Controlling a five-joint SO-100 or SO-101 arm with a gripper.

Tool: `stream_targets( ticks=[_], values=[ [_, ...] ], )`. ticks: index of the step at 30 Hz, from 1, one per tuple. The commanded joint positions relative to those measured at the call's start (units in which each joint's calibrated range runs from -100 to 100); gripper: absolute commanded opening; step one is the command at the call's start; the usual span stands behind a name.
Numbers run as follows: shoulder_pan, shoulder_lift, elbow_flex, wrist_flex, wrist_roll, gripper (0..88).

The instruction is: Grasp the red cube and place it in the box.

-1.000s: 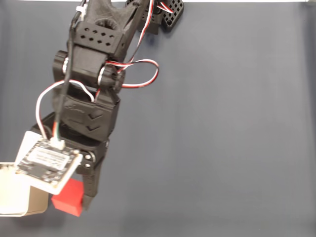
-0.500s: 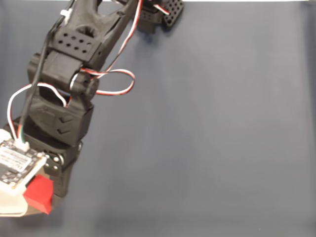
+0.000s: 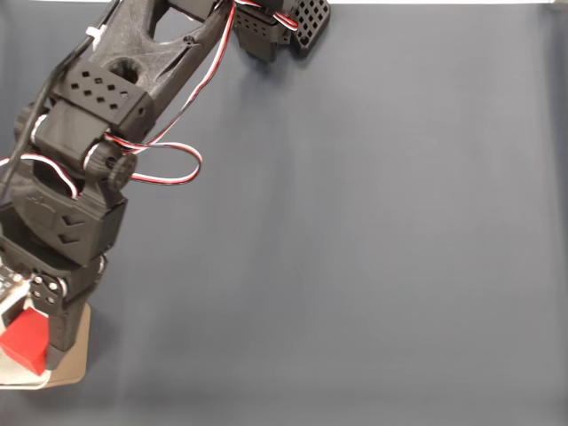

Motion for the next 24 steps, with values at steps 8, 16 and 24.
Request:
stream_targets(
  ticks=[8,16,24],
  values=[
    [2.6,0.6,-4.4,-3.6,0.5,0.0],
    [3.9,2.1,-5.0,-4.4,0.8,0.0],
    [4.8,3.6,-6.1,-5.0,1.2,0.0]
  ],
)
